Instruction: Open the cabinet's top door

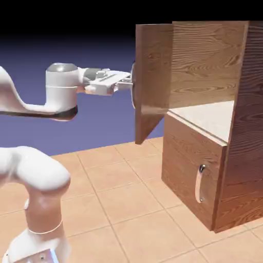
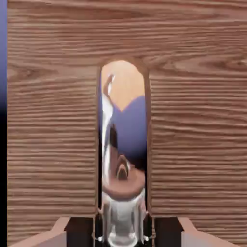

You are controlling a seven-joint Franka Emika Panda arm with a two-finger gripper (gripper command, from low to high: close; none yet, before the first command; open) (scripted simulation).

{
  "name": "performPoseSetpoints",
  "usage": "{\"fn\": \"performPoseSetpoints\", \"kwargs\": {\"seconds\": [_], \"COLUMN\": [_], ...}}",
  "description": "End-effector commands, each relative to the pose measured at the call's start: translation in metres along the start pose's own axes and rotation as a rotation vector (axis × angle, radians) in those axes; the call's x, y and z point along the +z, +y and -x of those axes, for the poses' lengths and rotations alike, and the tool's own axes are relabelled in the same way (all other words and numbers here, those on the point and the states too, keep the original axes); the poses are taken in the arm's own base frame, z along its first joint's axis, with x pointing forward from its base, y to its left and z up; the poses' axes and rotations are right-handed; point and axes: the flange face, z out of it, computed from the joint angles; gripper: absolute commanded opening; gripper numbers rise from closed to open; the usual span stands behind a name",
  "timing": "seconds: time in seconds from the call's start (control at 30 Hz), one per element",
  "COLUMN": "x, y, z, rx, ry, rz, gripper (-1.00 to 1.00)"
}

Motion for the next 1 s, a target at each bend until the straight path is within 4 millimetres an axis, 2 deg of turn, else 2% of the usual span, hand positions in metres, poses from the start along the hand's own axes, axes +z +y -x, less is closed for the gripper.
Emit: {"fn": "performPoseSetpoints", "kwargs": {"seconds": [0.0, 0.33, 0.53, 0.73, 0.97], "x": [-0.008, -0.087, -0.125, -0.15, -0.164], "y": [0.003, 0.039, 0.065, 0.088, 0.104], "z": [-0.003, -0.039, -0.066, -0.088, -0.104], "rx": [0.0, 0.0, 0.0, 0.0, 0.0], "ry": [-0.016, -0.203, -0.309, -0.388, -0.44], "rz": [-0.016, -0.203, -0.309, -0.387, -0.44], "gripper": [-1.0, -1.0, -1.0, -1.0, -1.0]}}
